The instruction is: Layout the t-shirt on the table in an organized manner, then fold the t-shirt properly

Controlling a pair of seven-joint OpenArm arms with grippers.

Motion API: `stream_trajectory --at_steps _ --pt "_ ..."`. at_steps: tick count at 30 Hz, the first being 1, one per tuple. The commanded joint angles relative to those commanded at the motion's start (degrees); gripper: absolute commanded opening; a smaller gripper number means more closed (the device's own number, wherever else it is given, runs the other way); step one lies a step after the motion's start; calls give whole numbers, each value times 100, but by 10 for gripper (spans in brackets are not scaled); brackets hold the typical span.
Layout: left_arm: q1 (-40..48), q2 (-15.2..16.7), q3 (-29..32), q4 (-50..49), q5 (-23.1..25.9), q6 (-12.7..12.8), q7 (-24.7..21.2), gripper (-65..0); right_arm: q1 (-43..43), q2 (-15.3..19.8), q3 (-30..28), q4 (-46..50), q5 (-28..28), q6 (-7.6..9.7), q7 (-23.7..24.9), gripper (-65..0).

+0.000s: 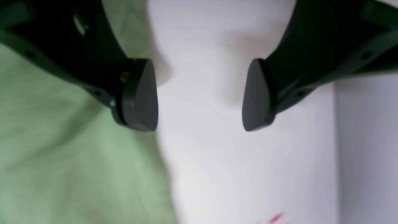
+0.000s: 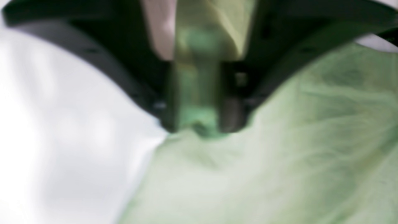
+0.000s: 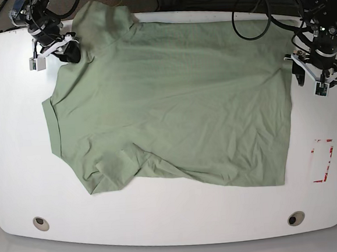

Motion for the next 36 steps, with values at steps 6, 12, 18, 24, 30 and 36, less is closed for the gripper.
stream_trajectory --at_steps 6,12,18,24,30,36 --pt "9 0 -624 0 0 0 9 -179 0 18 -9 -9 -9 -9 0 -649" --pt "79 0 -1073 0 0 0 9 -104 -9 88 -9 -9 -9 -26 0 -649" --pt "123 0 -1125 0 0 0 9 -102 -9 255 26 97 -9 -62 -9 -602" --pt "255 0 -1099 0 0 0 9 -104 -167 299 325 387 9 -229 -9 -355" --pt "273 35 -1090 -9 0 0 9 -105 -325 299 387 826 18 -220 -9 -265" --pt "273 88 -1081 -9 0 0 0 -105 -316 273 387 1046 18 -211 -246 -262"
